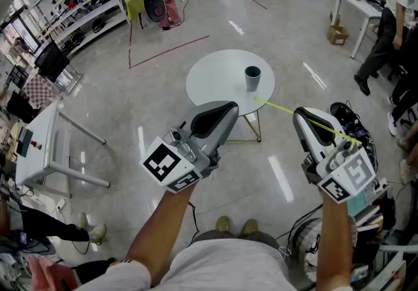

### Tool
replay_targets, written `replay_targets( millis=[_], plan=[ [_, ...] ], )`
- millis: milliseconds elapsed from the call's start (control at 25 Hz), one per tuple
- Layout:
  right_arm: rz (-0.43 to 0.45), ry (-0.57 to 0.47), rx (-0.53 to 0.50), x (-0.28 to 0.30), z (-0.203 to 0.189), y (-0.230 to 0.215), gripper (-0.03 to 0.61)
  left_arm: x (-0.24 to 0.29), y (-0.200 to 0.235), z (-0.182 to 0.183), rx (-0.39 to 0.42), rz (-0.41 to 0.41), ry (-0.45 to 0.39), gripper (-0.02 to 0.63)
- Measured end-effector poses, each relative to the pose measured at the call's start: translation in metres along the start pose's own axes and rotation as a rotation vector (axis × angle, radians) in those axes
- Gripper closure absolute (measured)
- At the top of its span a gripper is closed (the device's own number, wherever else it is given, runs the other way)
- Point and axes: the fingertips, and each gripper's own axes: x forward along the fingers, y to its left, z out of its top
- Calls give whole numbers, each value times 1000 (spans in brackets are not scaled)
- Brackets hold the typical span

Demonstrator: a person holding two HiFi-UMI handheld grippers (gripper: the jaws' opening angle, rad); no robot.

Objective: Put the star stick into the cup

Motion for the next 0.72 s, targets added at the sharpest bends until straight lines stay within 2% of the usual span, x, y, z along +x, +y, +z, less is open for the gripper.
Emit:
replay_targets(
  millis=[560,720],
  plan=[
    [27,22,-21,4,-3,3,557,-4,4,-6,-4,27,-1,598],
    [37,17,-17,-8,-3,-10,557,10,-5,-10,6,37,5,598]
  ],
)
